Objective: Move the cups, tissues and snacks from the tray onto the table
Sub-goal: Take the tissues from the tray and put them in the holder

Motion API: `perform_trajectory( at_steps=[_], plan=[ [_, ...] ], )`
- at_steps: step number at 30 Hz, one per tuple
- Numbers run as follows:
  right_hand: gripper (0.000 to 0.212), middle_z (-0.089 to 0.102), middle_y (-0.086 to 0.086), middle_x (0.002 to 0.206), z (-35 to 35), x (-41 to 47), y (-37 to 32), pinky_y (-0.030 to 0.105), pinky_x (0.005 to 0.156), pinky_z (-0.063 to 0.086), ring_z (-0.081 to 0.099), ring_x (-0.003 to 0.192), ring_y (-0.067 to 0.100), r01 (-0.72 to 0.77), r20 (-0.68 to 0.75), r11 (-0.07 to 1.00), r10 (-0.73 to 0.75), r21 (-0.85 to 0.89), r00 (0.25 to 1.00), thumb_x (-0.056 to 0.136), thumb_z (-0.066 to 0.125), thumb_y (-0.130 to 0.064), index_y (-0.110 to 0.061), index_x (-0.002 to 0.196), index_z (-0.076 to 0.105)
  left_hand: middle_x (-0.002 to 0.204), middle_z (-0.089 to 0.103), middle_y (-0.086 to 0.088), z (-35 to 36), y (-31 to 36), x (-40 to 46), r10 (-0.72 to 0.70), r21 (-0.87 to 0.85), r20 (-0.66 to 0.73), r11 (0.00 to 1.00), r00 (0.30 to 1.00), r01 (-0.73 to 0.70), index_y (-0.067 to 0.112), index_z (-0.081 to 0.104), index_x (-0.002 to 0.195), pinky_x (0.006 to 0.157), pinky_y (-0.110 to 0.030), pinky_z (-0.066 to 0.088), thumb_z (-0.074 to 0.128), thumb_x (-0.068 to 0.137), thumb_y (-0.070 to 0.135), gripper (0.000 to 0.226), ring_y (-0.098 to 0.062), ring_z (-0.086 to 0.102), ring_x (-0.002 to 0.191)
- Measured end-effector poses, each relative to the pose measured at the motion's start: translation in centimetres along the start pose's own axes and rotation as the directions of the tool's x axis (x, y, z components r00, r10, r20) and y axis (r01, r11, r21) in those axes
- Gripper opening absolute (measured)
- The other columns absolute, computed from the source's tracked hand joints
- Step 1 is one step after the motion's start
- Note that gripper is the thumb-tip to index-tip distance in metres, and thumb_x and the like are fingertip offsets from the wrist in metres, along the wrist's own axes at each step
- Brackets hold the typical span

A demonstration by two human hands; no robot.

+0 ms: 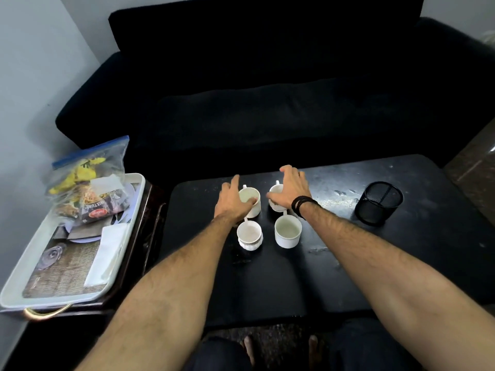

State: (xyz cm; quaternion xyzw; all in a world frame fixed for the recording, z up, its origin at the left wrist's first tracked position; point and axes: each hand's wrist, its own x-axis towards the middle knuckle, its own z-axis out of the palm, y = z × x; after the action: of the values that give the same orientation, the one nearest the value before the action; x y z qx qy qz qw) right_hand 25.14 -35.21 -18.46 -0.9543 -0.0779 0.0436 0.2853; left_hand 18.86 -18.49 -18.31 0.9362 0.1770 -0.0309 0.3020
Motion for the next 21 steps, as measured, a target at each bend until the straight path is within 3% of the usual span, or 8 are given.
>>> perform_trajectory(
  at_steps=[6, 11, 14, 17, 19, 21],
  plan=[
    [0.073, 0.047, 0.006, 0.143, -0.6, -0.6, -5.8, 0.041, 0.108, 0.035, 0.036, 0.134, 0.029, 0.179, 0.011, 0.982, -0.178, -0.06, 0.984, 0.078, 0.072, -0.045, -0.016, 0.139, 0.043, 0.152, 0.029, -0.011, -5.0, -4.8, -3.0, -0.07, 0.08, -0.117, 0.994, 0.991, 0.08, 0.02, 0.019, 0.154, 0.107, -0.047, 0.041, 0.055, 0.093, 0.048, 0.075, -0.028, 0.035, 0.138],
    [0.069, 0.051, 0.006, 0.139, 1.7, -2.7, -13.3, 0.041, 0.106, 0.039, 0.04, 0.133, 0.028, 0.28, 0.079, 0.96, -0.277, -0.028, 0.958, 0.08, 0.071, -0.044, -0.017, 0.138, 0.045, 0.145, 0.036, -0.016, -10.1, -11.0, -6.8, -0.093, 0.142, -0.202, 0.982, 0.975, 0.123, 0.012, 0.031, 0.148, 0.108, -0.046, 0.037, 0.053, 0.095, 0.042, 0.065, -0.034, 0.039, 0.134],
    [0.062, 0.055, 0.006, 0.133, 4.2, -4.8, -17.6, 0.041, 0.102, 0.043, 0.045, 0.128, 0.026, 0.32, 0.174, 0.948, -0.315, 0.004, 0.933, 0.082, 0.069, -0.044, -0.017, 0.134, 0.048, 0.131, 0.048, -0.017, -13.1, -15.3, -9.6, -0.115, 0.12, -0.331, 0.979, 0.937, 0.163, 0.009, 0.047, 0.133, 0.102, -0.045, 0.04, 0.056, 0.093, 0.035, 0.048, -0.037, 0.046, 0.124],
    [0.058, 0.057, 0.006, 0.13, 7.4, -7.2, -21.7, 0.042, 0.101, 0.045, 0.048, 0.126, 0.025, 0.368, 0.253, 0.929, -0.363, 0.027, 0.897, 0.083, 0.069, -0.043, -0.016, 0.131, 0.052, 0.125, 0.051, -0.019, -15.5, -20.0, -12.6, -0.184, 0.118, -0.444, 0.958, 0.877, 0.261, 0.008, 0.052, 0.126, 0.096, -0.044, 0.039, 0.056, 0.093, 0.03, 0.04, -0.038, 0.05, 0.117],
    [0.057, 0.058, 0.008, 0.129, 9.4, -8.7, -24.1, 0.042, 0.101, 0.045, 0.048, 0.124, 0.027, 0.402, 0.293, 0.915, -0.391, 0.023, 0.873, 0.084, 0.068, -0.042, -0.014, 0.131, 0.053, 0.129, 0.05, -0.018, -16.6, -22.8, -14.3, -0.248, 0.115, -0.47, 0.934, 0.847, 0.337, 0.009, 0.051, 0.128, 0.095, -0.045, 0.04, 0.053, 0.094, 0.03, 0.039, -0.038, 0.05, 0.117],
    [0.056, 0.058, 0.009, 0.128, 11.3, -10.1, -26.5, 0.042, 0.099, 0.045, 0.048, 0.123, 0.03, 0.443, 0.323, 0.897, -0.42, 0.005, 0.848, 0.084, 0.068, -0.042, -0.011, 0.129, 0.053, 0.141, 0.045, -0.016, -17.5, -25.8, -15.7, -0.32, 0.112, -0.442, 0.907, 0.838, 0.406, 0.012, 0.043, 0.138, 0.103, -0.046, 0.036, 0.047, 0.096, 0.032, 0.046, -0.036, 0.046, 0.126]
  ],
)
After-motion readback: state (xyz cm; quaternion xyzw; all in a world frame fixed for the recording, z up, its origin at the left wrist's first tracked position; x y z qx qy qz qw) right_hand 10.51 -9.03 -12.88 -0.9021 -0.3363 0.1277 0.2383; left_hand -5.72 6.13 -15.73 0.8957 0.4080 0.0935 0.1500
